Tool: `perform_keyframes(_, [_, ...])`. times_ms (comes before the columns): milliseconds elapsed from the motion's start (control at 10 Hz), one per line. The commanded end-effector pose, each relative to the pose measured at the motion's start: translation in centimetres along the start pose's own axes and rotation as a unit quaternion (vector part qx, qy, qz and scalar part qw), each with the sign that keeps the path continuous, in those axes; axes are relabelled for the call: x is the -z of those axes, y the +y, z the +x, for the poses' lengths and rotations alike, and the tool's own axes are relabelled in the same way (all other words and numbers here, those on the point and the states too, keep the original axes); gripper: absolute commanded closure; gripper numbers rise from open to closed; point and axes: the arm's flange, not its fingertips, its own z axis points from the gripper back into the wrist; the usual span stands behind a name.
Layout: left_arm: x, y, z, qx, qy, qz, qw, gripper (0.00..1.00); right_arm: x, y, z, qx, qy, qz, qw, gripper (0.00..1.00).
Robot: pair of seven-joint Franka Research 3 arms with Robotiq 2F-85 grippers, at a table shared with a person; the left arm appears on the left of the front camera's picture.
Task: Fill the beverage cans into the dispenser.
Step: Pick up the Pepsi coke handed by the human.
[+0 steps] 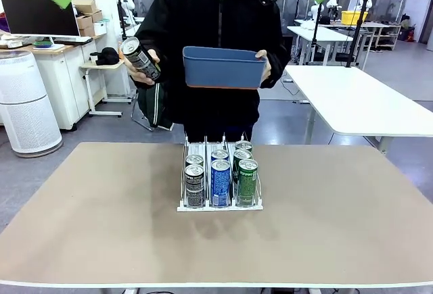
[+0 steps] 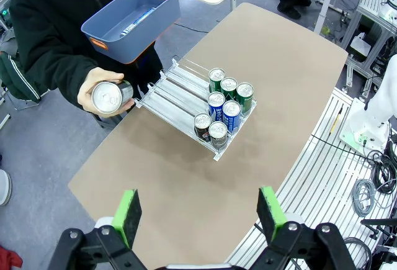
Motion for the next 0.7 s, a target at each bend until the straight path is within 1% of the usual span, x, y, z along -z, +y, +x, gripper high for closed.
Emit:
perform_keyframes(0, [0.08, -0.03, 0.07, -0.005, -0.003, -0.001, 1.0, 0.0, -0.03, -0.15, 0.08, 0.003, -0.006, 0.001, 1.0, 0.01])
perform_keyframes(600, [0.08, -0.03, 0.07, -0.005, -0.003, -0.001, 1.0, 0.0, -0.03, -0.15, 0.08, 0.003, -0.006, 0.001, 1.0, 0.01])
